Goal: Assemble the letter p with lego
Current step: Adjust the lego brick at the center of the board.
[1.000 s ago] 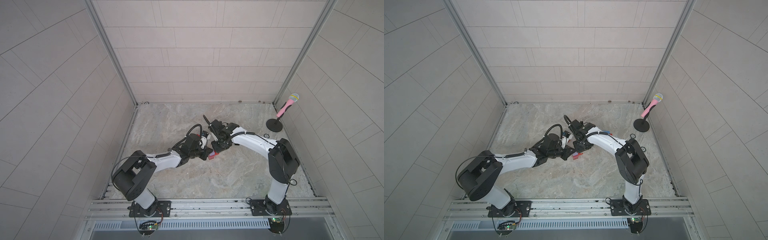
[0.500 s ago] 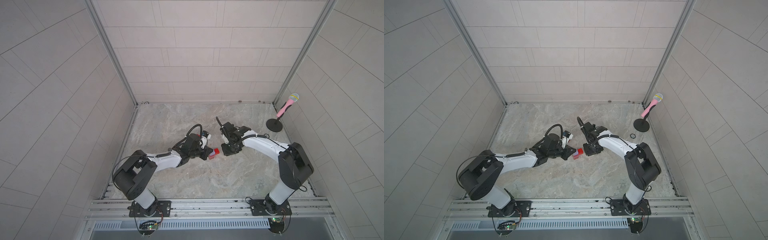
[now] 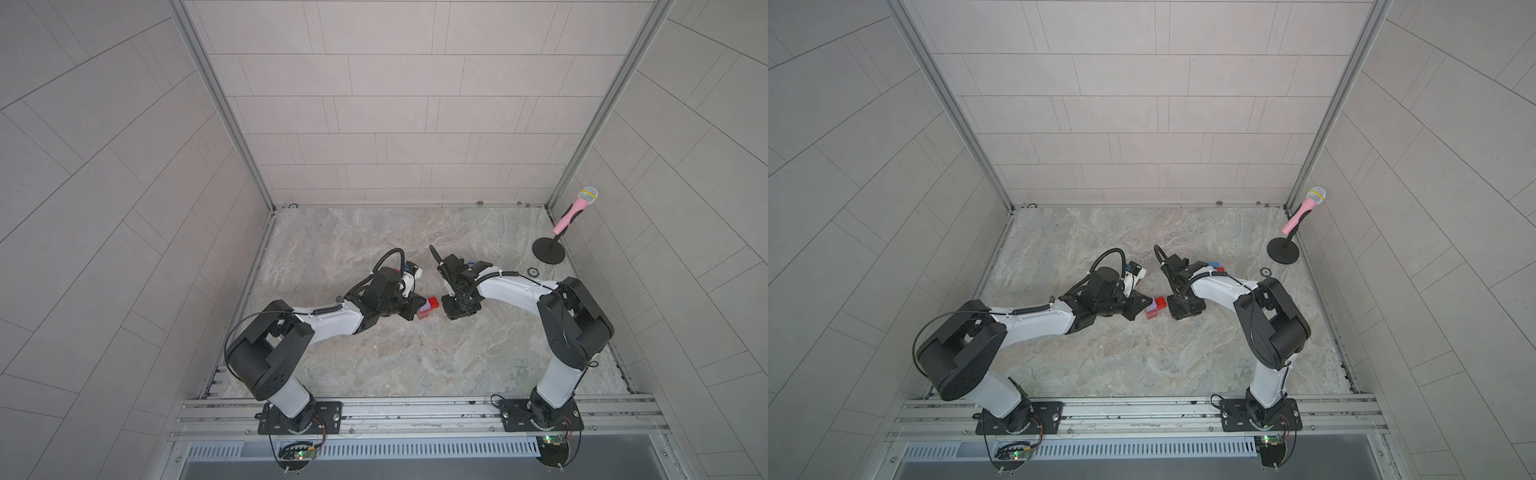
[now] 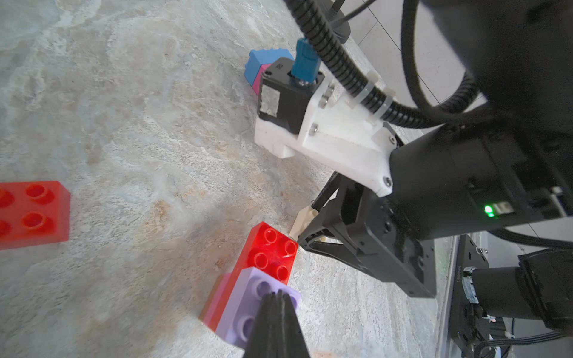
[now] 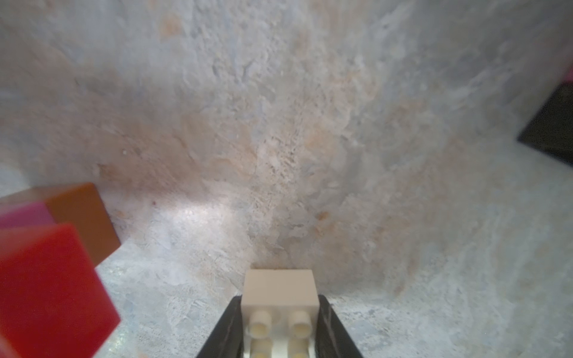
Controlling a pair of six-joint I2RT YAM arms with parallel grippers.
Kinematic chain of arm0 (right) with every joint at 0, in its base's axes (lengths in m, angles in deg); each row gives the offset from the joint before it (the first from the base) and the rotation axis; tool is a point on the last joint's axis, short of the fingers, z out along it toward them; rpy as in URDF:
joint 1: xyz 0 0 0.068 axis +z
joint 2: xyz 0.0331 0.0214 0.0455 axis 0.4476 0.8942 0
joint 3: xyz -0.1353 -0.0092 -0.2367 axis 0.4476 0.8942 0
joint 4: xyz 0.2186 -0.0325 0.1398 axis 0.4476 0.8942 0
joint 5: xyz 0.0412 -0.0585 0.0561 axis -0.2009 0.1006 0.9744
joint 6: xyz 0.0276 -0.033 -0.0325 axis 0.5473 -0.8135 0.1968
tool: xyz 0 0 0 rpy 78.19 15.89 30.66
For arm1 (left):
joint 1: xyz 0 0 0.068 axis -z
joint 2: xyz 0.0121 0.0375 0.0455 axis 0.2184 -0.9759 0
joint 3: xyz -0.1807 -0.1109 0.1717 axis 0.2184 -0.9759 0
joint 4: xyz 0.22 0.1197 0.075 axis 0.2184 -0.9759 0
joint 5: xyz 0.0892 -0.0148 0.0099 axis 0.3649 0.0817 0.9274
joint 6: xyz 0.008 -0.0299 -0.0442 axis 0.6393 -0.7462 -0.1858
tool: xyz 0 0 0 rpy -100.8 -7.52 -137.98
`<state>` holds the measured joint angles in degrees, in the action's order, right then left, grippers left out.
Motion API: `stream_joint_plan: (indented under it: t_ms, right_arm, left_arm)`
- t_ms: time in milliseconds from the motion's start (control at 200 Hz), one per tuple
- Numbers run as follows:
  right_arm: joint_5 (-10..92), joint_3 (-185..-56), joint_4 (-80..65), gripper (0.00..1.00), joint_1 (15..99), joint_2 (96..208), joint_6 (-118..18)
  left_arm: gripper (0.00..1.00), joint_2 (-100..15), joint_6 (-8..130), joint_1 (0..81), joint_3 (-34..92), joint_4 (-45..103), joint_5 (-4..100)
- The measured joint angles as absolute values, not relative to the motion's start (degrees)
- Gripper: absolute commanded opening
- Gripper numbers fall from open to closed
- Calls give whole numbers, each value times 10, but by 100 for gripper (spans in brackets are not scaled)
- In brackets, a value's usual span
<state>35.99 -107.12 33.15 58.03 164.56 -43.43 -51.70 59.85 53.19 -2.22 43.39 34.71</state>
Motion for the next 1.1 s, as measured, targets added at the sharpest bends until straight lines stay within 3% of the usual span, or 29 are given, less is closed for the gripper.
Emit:
stream_joint_plan:
  t_ms: [255,640,1101]
  right_arm:
    - [359,-1071,332,44,580,1645,-431]
    - [359,-1071,336,13,580,1643,-430]
    - [385,-1182,406,5,580,1578,-455]
  left_arm:
    - [0,-517,599,532,-22,434,347]
    - [0,-517,599,532,-21,432,347]
    - [0,-517,599,532,-20,430,347]
